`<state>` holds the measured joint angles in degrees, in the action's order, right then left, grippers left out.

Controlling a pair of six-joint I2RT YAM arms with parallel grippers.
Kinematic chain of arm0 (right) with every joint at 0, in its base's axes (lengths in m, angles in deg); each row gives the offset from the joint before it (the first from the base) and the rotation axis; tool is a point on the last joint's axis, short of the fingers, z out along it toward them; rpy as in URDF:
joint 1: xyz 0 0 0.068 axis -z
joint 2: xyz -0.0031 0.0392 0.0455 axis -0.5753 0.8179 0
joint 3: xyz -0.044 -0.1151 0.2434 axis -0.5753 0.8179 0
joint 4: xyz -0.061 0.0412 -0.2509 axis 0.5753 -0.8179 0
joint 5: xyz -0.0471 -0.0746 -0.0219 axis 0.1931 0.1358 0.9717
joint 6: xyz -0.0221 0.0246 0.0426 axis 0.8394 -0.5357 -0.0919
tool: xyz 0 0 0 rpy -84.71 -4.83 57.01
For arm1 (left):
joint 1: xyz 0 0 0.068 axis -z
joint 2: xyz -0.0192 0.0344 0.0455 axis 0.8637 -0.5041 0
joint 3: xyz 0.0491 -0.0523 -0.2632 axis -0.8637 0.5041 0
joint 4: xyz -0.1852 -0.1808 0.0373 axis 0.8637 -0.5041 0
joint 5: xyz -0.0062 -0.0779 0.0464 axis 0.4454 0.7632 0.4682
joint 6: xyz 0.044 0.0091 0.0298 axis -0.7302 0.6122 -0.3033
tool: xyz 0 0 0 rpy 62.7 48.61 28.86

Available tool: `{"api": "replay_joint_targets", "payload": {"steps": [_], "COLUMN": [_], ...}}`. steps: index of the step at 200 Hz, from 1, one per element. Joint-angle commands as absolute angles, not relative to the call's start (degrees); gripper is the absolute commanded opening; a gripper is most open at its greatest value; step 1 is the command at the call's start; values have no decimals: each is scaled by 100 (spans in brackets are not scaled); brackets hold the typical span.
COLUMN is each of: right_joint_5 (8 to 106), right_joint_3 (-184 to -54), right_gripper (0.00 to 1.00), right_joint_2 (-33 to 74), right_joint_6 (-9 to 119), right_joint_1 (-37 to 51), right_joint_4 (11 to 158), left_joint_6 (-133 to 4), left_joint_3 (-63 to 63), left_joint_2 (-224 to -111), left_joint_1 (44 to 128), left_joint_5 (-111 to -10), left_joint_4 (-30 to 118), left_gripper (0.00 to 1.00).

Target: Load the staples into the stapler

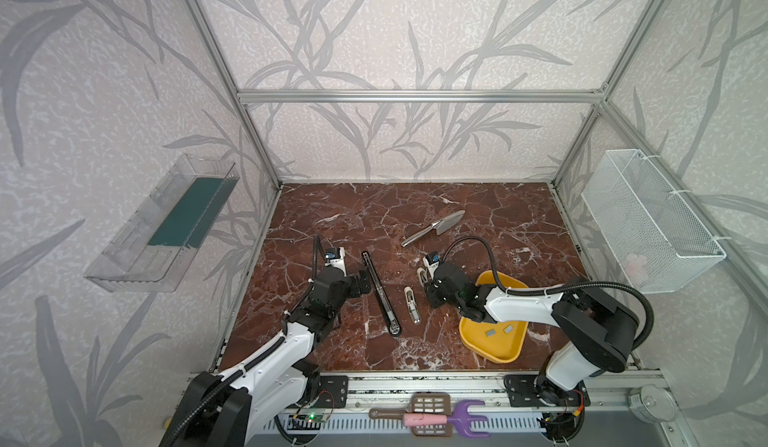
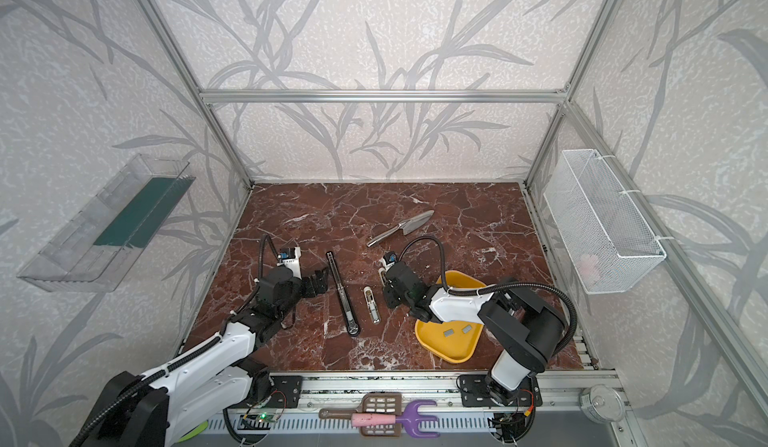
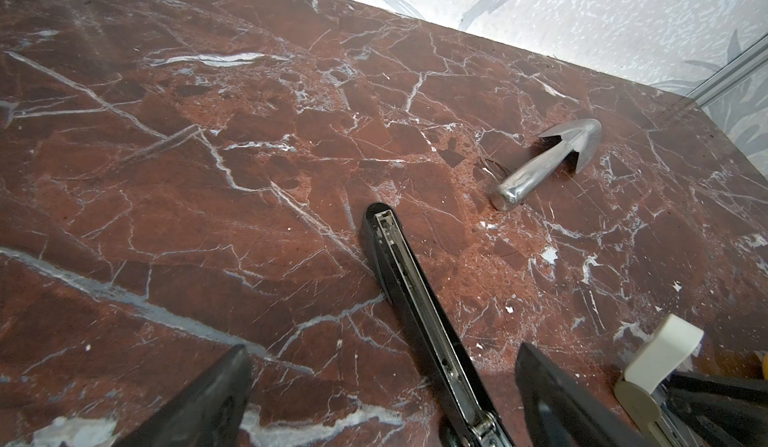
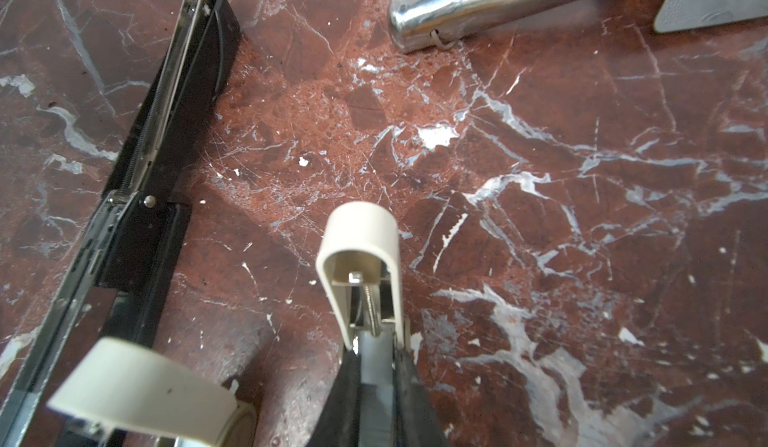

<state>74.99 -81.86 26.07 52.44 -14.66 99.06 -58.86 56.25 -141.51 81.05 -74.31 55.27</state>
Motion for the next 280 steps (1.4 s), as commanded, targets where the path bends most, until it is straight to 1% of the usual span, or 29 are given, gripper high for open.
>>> {"api": "replay_joint_targets", "payload": {"steps": [1, 48, 139, 176, 200, 250, 280], "right_joint_5": [7570, 7639, 8107, 8338, 8354, 8410, 8564], "right_joint_3": [-8302, -8266, -8129, -7986, -7914, -7930, -7941], "right_gripper": [17, 16, 16, 16, 16, 16, 20], "right_joint_2": [2673, 2577, 2598, 2484, 2492, 2561, 2378], "right_joint_6": [5164, 5025, 4942, 4677, 4427, 4370, 4379], "right_joint_1": [-1497, -1542, -1785, -1855, -1884, -2023, -2145], "right_joint_4": [9906, 9810, 9693, 9658, 9677, 9649, 9447], "left_joint_6": [-5921, -5921, -5921, -5927, -5921, -5921, -5925], "left_joint_3": [5641, 5636, 5648, 5652, 5655, 5655, 5657], "left_joint_2": [-14130, -14135, -14114, -14107, -14104, -14103, -14111], "left_joint_1": [8109, 8108, 8109, 8106, 8108, 8104, 8109], "left_joint_5": [-7443, -7445, -7428, -7431, -7432, -7421, -7420], "left_joint_4": [5582, 5587, 5591, 5591, 5591, 5593, 5597], "left_gripper": [99, 99, 99, 99, 99, 99, 99]}}
